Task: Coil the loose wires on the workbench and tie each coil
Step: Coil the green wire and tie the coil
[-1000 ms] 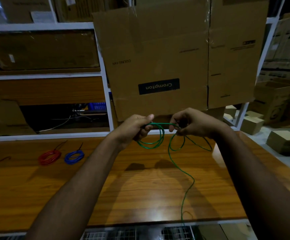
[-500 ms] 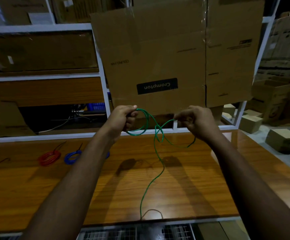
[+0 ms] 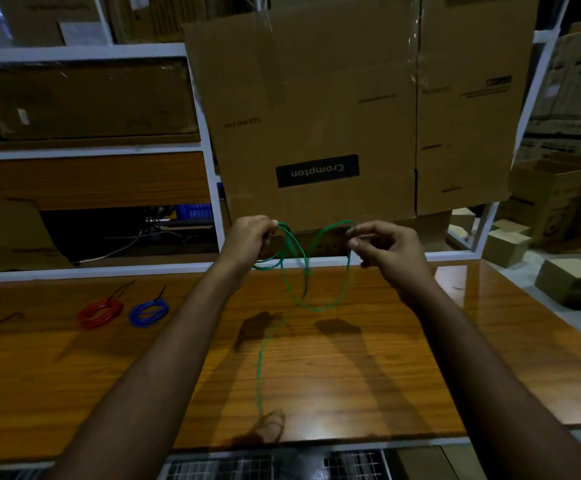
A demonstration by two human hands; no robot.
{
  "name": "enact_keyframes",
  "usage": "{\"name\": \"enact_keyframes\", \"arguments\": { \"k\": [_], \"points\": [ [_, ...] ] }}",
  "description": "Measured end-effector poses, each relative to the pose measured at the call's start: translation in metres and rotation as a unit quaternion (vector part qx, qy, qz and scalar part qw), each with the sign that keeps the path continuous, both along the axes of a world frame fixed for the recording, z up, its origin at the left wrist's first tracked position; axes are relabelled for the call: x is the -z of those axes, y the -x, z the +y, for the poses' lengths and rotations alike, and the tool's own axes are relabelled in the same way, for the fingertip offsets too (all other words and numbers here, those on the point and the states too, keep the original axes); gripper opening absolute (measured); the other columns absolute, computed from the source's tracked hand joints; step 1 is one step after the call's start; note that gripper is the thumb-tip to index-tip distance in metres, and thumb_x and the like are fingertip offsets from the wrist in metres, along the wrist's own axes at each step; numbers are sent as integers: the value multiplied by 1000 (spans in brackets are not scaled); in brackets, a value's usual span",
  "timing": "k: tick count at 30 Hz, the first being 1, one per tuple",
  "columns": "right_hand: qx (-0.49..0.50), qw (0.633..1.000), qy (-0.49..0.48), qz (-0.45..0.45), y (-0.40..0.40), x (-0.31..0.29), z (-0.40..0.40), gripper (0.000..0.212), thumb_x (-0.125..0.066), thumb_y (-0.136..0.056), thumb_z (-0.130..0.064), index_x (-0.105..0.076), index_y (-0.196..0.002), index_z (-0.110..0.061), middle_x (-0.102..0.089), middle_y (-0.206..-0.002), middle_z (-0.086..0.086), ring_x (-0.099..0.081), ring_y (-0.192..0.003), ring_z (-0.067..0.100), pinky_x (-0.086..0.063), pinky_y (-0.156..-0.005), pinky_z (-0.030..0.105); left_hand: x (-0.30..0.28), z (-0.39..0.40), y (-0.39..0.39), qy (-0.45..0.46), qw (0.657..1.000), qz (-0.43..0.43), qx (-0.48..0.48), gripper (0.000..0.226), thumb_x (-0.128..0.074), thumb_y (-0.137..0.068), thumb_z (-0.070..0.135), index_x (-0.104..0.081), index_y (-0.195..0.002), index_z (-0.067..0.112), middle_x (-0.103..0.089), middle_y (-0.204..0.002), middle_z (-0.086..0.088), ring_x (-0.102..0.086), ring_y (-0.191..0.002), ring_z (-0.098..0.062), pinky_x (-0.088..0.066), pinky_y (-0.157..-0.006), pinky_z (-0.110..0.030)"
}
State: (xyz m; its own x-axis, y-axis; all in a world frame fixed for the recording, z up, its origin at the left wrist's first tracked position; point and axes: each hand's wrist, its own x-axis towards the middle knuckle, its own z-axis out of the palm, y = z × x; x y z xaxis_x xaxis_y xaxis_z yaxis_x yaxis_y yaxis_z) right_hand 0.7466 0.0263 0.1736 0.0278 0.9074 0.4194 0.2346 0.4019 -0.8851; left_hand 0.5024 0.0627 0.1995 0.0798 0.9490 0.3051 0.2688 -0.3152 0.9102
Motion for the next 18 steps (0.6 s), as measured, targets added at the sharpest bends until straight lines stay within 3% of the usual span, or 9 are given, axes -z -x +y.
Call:
{"name": "enact_keyframes", "arguments": {
  "k": [2,6,8,12,15,18],
  "points": [
    [27,995,5,-91,2,-2,4,17,-71,-89,-17,-74,-104,-24,-74,-98,-4,-69,-89,9,-55,-65,24,2,-1,-6,-12,1000,13,3,38,-46,-101,19,-42,-63,16,-35,-60,1,-31,-46,-6,-26,-52,-28],
    [46,991,-18,-122,9,-10,4,14,-71,-90,-23,-77,-103,-22,-74,-85,-4,-64,-61,5,-48,-54,20,2,-2,-14,-5,1000,-1,23,38,-46,-101,19,-42,-64,17,-35,-59,2,-30,-49,-10,-25,-51,-28],
    [38,991,-24,-129,15,-16,2,13,-71,-90,-24,-76,-102,-23,-74,-86,-5,-67,-66,7,-50,-56,19,4,-1,-18,-3,1000,4,26,39,-46,-101,18,-40,-63,17,-35,-59,2,-30,-51,-11,-25,-53,-29],
    [58,968,-84,-230,30,-30,-6,6,-74,-87,-27,-75,-91,-31,-70,-81,-17,-63,-73,-8,-45,-55,8,9,-2,-28,3,999,13,37,30,-47,-101,19,-51,-73,10,-40,-61,-3,-36,-54,-13,-28,-56,-30],
    [14,970,-104,-219,36,-36,-15,6,-74,-88,-21,-74,-92,-25,-70,-80,-14,-66,-66,-2,-52,-55,15,12,0,-29,35,999,-18,38,24,-46,-101,20,-57,-82,8,-43,-65,-1,-39,-60,-14,-30,-59,-31],
    [-46,963,-124,-236,33,-38,-18,11,-71,-89,-12,-74,-94,-21,-71,-88,-11,-69,-78,2,-57,-69,20,15,5,-24,87,991,-89,57,33,-43,-102,18,-45,-69,17,-34,-53,6,-28,-46,-10,-22,-49,-27]
  ]
}}
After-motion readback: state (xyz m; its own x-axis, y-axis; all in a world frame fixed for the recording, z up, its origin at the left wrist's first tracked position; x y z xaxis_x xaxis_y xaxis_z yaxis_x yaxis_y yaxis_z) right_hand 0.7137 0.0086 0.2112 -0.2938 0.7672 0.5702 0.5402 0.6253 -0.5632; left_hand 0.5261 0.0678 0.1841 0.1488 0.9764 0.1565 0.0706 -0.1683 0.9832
